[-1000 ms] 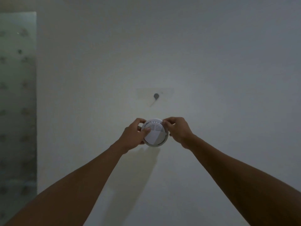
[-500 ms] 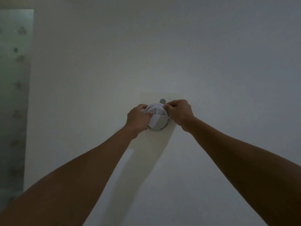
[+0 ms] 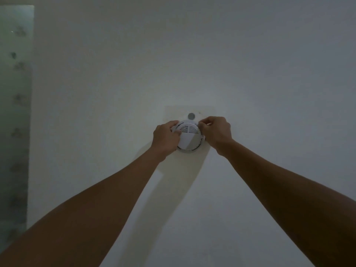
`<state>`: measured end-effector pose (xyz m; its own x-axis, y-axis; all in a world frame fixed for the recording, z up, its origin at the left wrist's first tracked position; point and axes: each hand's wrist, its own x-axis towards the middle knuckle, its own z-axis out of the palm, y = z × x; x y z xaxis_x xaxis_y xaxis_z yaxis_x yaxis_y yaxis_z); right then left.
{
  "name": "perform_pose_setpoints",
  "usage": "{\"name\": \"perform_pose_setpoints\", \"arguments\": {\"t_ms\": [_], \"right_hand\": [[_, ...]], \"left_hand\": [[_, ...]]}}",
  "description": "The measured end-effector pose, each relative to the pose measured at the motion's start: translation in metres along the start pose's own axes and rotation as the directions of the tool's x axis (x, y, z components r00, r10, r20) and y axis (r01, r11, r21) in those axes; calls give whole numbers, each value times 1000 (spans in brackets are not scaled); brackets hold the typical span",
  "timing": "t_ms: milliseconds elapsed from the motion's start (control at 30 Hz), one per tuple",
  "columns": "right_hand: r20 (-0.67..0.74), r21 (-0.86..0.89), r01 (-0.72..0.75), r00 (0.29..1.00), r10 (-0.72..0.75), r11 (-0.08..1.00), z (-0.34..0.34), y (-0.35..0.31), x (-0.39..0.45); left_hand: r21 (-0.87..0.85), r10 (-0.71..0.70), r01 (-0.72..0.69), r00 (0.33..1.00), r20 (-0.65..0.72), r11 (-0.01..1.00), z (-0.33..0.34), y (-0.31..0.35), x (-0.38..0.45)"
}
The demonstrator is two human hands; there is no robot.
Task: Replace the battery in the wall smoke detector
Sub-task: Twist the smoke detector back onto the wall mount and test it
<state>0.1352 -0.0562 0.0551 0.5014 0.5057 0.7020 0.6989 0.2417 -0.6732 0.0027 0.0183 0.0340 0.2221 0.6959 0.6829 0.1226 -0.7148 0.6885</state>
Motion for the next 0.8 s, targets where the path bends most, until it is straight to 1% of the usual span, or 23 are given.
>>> {"name": "perform_pose_setpoints", "arguments": {"t_ms": [167, 267, 333, 433, 633, 733, 800], "right_hand": [[187, -12, 46, 981, -43, 999, -9, 16, -10], [227, -19, 24, 974, -19, 1000, -11, 23, -12], [238, 7, 0, 971, -1, 1000, -13, 24, -13], [235, 32, -31, 972, 23, 999, -13, 23, -15], [184, 172, -185, 971, 153, 967, -5, 22, -10], [151, 239, -222, 970, 190, 945, -4, 18, -11], [156, 244, -227, 969, 192, 943, -4, 18, -10]], "left_hand": [[-30, -28, 29, 999, 28, 999, -1, -7, -3], [-87, -45, 49, 998, 48, 995, -3, -10, -4], [-131, -66, 73, 996, 59, 989, -4, -11, -4], [-134, -65, 74, 995, 71, 988, -6, -10, -5], [-151, -68, 75, 996, 56, 986, -6, -8, -6], [-163, -77, 85, 996, 52, 983, -6, -8, -7], [-166, -81, 88, 996, 48, 982, -6, -7, -8]]}}
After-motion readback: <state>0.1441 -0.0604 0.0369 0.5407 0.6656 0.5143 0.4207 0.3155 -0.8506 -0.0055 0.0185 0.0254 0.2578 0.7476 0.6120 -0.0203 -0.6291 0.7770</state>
